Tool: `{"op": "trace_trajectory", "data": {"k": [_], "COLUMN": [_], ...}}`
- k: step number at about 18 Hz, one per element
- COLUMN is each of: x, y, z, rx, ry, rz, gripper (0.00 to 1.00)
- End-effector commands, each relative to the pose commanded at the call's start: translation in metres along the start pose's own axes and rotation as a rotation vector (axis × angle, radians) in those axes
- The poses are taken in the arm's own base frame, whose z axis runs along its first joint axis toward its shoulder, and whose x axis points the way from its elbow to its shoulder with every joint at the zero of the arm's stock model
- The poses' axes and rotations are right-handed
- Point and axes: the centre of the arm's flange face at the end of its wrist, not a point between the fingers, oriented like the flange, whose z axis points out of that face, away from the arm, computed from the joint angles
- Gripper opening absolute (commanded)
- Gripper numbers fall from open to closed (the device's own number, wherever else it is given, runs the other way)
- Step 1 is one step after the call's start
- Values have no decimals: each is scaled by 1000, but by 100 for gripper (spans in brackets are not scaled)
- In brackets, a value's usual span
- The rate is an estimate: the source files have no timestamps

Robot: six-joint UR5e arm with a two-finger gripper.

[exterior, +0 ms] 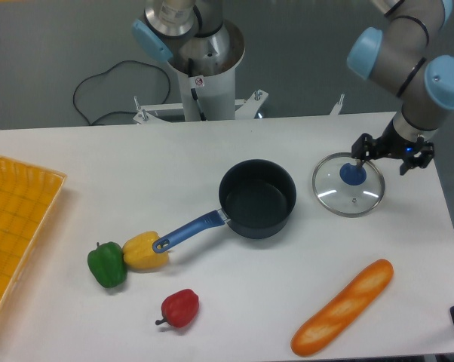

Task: Place the lid on the table
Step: 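Raise the open gripper away from the lid knob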

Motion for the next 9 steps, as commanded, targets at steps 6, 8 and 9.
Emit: {"op": "trace_trajectory", "data": {"k": [6,8,9], "x": [-8,-7,-7], "y": [-8,-9,-10], "z": [2,1,2], "rx": [21,25,24], "ry": [-53,-54,-53], "rz": [181,184,187], "gripper": [100,100,100]}}
